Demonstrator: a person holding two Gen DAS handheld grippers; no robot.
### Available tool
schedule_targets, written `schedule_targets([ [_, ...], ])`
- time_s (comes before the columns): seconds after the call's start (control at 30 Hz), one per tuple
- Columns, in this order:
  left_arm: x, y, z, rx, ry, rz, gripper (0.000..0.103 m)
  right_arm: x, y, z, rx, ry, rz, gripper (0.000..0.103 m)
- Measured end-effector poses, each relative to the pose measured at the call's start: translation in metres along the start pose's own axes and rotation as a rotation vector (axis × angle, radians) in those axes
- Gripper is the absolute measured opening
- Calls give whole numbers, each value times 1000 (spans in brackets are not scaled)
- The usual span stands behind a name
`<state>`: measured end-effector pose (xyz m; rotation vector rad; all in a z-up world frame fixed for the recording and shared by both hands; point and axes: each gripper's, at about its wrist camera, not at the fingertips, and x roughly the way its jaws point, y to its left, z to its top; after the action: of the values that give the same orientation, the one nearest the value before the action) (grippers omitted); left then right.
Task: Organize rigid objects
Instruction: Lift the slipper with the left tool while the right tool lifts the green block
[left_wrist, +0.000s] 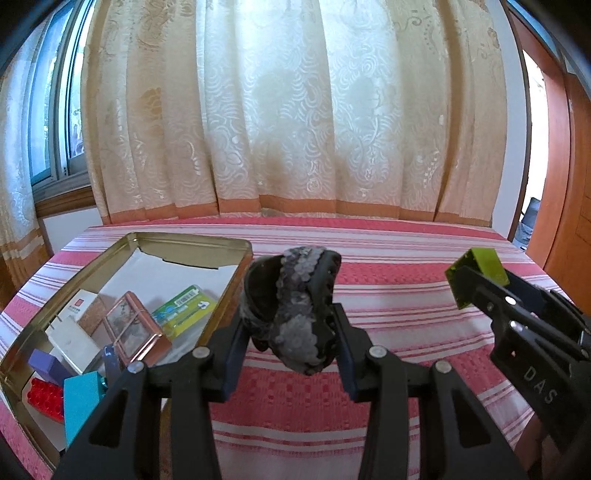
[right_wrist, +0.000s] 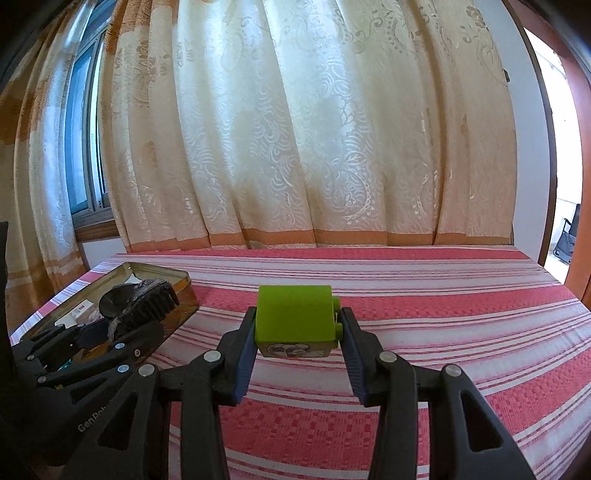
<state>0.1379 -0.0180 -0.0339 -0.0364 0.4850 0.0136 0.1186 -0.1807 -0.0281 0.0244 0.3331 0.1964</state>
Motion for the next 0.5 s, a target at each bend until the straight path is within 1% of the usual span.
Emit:
schedule_targets([
  [0.2,-9,2,-2,6,-28,11,42,-6,4,-1,-13,-19,5,45],
  [0.5,-15,9,-4,-8,-39,14,42,-17,12,-3,-31,-59,13,45],
])
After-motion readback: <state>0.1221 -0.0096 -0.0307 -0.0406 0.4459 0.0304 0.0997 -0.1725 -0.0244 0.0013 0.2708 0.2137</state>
